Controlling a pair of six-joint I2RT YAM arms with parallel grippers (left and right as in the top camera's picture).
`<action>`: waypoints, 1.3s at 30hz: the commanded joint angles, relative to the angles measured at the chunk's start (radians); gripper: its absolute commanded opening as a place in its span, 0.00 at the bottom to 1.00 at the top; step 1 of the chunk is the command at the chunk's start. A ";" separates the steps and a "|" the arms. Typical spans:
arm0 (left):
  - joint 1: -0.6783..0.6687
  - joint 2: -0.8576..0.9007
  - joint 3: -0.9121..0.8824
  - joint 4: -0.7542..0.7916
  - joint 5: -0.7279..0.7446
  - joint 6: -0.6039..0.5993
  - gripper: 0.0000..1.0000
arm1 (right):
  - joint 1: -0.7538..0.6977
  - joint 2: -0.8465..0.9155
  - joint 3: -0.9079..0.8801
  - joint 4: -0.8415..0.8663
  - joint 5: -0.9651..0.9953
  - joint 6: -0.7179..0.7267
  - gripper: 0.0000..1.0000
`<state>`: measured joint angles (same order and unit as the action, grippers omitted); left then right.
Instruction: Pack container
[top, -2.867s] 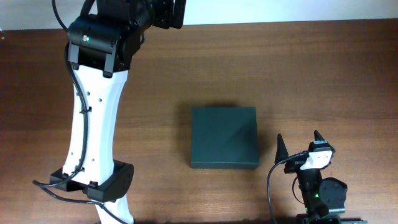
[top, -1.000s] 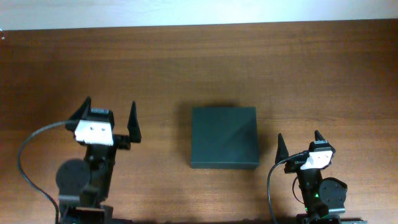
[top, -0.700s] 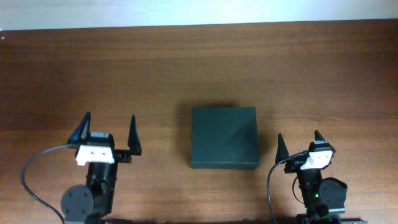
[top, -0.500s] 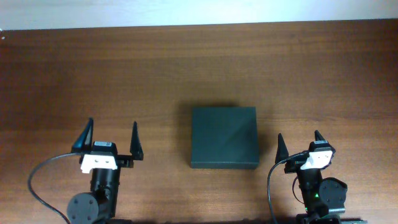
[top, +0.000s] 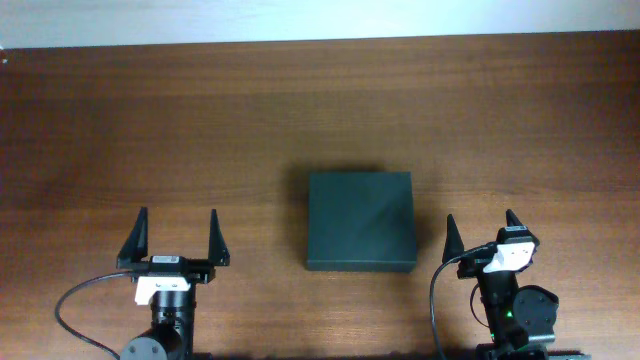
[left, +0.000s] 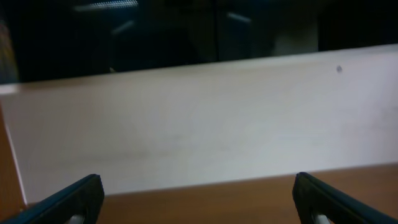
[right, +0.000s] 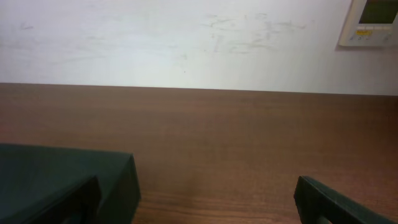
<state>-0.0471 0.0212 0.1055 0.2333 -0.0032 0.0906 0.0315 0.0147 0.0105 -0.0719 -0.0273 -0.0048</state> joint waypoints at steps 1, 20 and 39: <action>0.028 -0.016 -0.033 0.046 0.003 0.019 0.99 | -0.006 -0.011 -0.005 -0.006 0.005 -0.006 0.99; 0.074 -0.016 -0.097 0.033 -0.042 0.010 0.99 | -0.006 -0.011 -0.005 -0.007 0.005 -0.006 0.99; 0.074 -0.016 -0.097 -0.316 -0.029 -0.076 0.99 | -0.006 -0.011 -0.005 -0.006 0.005 -0.006 0.99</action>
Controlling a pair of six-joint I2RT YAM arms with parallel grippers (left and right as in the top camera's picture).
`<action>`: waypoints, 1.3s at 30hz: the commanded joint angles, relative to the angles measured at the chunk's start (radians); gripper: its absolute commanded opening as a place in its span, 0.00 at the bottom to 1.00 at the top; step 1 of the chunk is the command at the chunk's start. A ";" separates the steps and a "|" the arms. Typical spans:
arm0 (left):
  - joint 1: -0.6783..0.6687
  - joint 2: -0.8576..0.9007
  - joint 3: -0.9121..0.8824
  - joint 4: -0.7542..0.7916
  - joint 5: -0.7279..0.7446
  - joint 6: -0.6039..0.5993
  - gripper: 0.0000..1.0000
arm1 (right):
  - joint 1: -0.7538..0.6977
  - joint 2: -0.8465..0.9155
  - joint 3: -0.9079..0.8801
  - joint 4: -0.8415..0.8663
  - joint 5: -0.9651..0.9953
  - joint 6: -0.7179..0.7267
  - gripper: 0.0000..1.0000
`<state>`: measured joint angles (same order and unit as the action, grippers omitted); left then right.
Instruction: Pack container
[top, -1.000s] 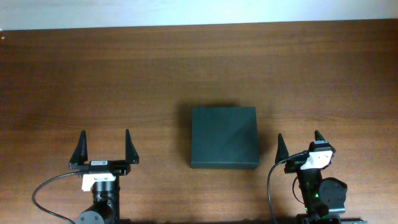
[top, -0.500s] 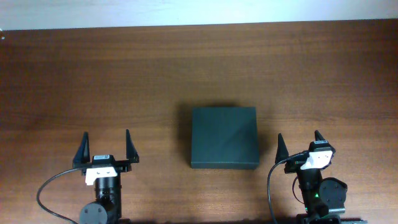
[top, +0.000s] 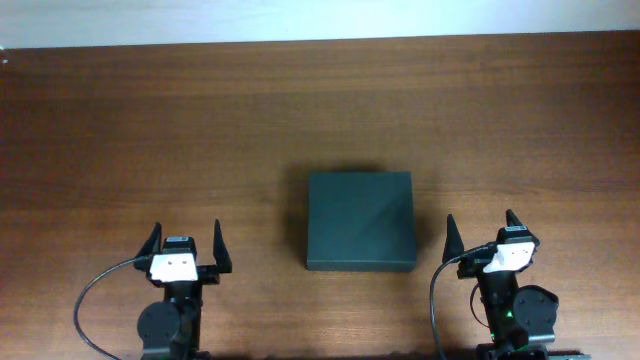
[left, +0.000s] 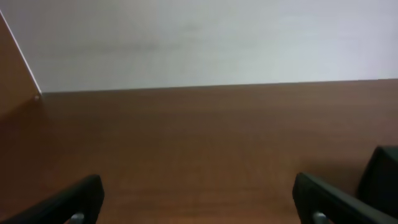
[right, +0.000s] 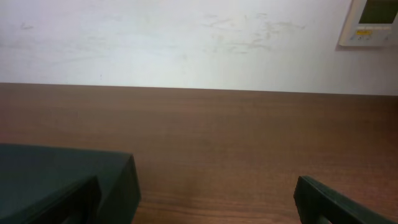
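Observation:
A dark green square box (top: 360, 221) with its lid on lies flat at the middle of the wooden table; its corner also shows in the right wrist view as the box (right: 62, 177) and at the right edge of the left wrist view as the box (left: 382, 180). My left gripper (top: 185, 240) stands open at the front left, well left of the box, with nothing between its fingers. My right gripper (top: 480, 228) stands open just right of the box's front corner, holding nothing. No items for packing show.
The brown wooden table (top: 150, 120) runs to a white wall (right: 186, 43) at the back. A wall panel (right: 373, 22) hangs at the upper right of the right wrist view. Cables loop beside both arm bases at the front edge.
My left arm has shifted slightly right and tipped down: its camera looked at the wall and a dark area above, and now looks along the table. The right arm and the box have not moved.

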<state>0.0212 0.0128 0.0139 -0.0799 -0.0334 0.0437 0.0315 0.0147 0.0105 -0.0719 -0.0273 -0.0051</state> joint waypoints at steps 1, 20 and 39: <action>0.006 -0.008 -0.005 -0.003 0.000 -0.028 0.99 | -0.006 -0.011 -0.005 -0.007 0.005 -0.006 0.99; 0.006 -0.008 -0.005 -0.004 0.031 0.063 0.99 | -0.006 -0.011 -0.005 -0.006 0.005 -0.006 0.99; 0.006 -0.008 -0.005 -0.003 0.031 0.063 0.99 | -0.006 -0.011 -0.005 -0.007 0.005 -0.006 0.99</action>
